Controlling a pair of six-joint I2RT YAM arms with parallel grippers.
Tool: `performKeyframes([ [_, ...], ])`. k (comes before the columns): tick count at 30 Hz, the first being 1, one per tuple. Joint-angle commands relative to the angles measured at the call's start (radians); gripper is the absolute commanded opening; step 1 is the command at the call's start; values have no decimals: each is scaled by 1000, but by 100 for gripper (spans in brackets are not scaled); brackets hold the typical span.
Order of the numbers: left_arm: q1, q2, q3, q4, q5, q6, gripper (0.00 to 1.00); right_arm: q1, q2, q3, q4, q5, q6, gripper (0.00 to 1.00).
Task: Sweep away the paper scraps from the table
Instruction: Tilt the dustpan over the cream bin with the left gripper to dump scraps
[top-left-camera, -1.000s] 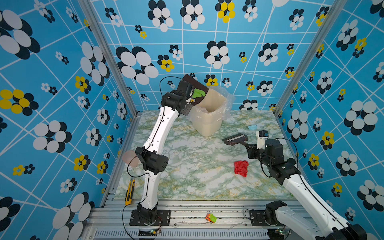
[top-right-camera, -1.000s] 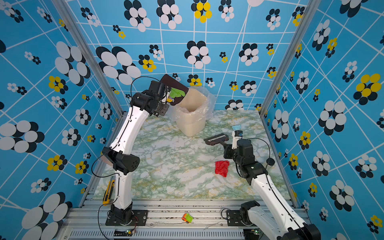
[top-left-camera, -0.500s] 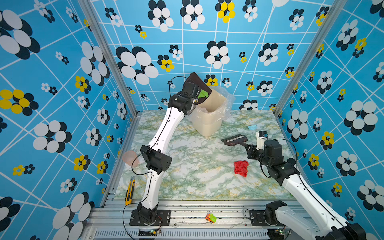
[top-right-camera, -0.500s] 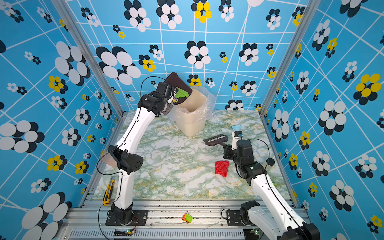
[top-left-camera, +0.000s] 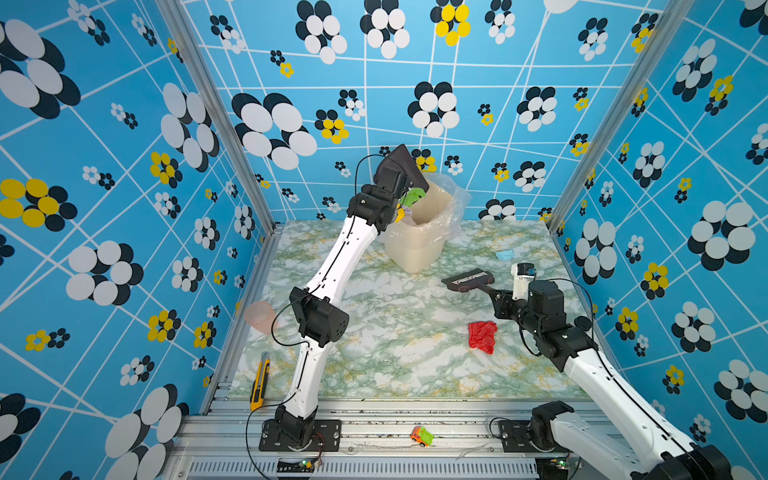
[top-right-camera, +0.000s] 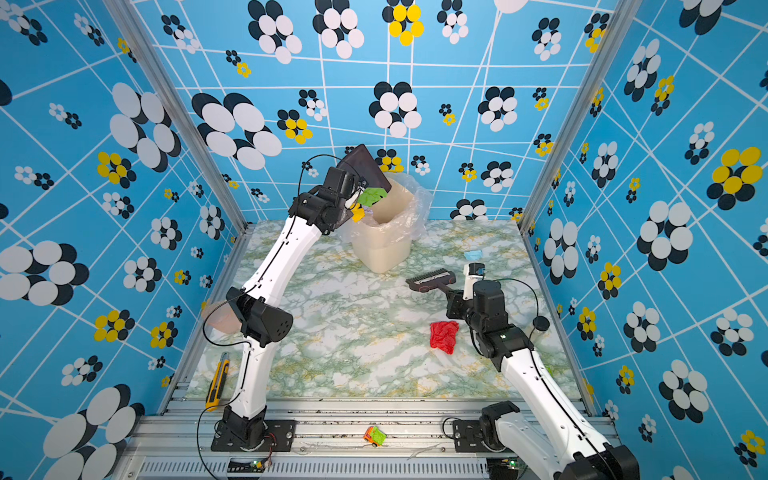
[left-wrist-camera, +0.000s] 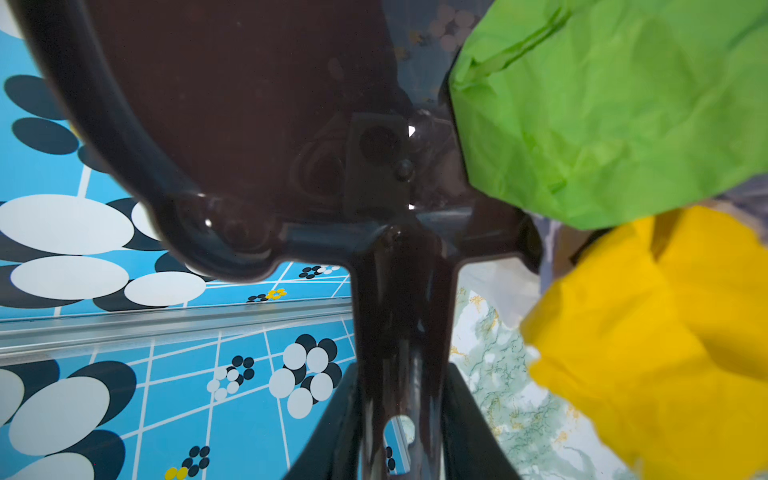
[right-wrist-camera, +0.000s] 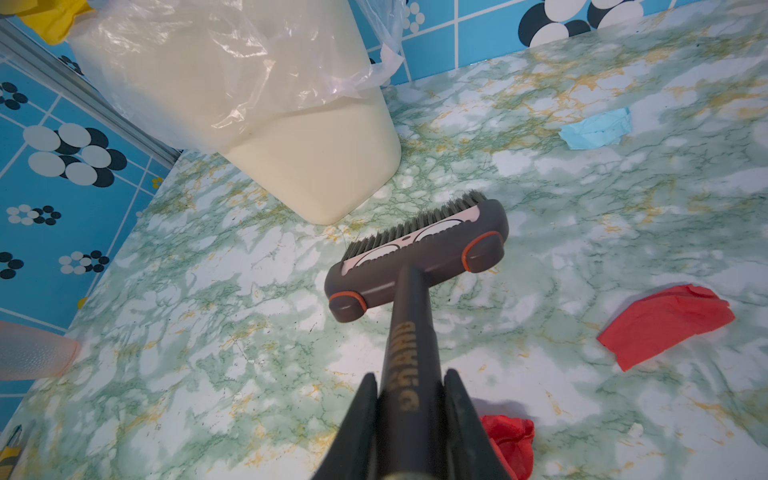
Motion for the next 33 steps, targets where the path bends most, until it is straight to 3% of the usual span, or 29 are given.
performKeyframes([
  [1,-12,17,29,93,-63,69,0,-7,-9,-11,57,-21,11,0],
  [22,-20,59,28,349,-97,190,0,-6,-14,-24,59,-18,11,0],
  [33,-12,48,28,364,-80,183,0,-6,-4,-23,68,-31,11,0],
])
